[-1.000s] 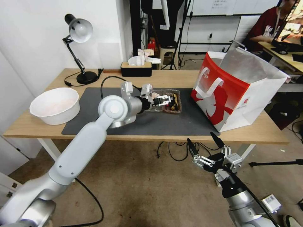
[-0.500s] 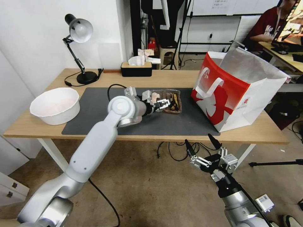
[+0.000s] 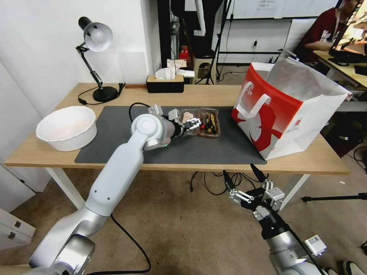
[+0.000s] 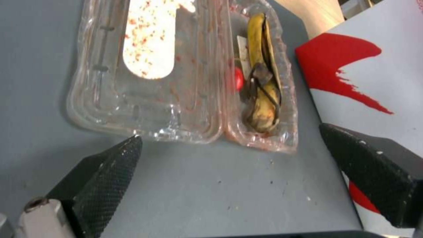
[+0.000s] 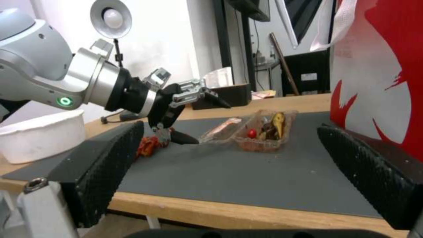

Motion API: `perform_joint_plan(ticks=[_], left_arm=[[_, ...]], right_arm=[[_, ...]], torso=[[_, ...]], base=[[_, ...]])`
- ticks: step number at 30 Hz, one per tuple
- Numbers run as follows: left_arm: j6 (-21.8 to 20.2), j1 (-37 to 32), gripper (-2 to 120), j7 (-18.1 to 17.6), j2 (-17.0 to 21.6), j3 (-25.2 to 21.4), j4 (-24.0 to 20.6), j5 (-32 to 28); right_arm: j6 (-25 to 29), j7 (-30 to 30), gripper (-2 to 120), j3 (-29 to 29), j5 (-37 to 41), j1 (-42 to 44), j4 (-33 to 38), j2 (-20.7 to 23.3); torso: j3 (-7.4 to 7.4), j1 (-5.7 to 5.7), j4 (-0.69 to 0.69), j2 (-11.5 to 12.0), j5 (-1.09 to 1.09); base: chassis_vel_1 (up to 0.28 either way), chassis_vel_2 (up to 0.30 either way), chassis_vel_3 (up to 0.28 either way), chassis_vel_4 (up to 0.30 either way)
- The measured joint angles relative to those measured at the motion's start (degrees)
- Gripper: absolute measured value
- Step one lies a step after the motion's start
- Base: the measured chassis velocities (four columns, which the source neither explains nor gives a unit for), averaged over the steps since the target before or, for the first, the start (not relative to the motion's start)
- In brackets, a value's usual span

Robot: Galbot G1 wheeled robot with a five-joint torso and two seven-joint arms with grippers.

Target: Close the disposable takeout box, then place it into the delivery bag.

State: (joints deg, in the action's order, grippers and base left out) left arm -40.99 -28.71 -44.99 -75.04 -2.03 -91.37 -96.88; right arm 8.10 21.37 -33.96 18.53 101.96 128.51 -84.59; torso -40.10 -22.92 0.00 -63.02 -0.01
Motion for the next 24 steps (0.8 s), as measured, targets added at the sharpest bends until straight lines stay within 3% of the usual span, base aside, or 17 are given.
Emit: perform_joint_plan(ticks=[24], left_arm=[[0.0, -0.3, 100, 3.8, -1.0, 0.7, 1.1, 3.8]], right_arm=[[0.0, -0.1, 100, -1.0, 0.9, 0.1, 0.3, 0.6]], torso=[[0.00, 0.00, -0.01, 0.0, 0.01]], base=[[0.000, 0.000, 0.000, 0.000]])
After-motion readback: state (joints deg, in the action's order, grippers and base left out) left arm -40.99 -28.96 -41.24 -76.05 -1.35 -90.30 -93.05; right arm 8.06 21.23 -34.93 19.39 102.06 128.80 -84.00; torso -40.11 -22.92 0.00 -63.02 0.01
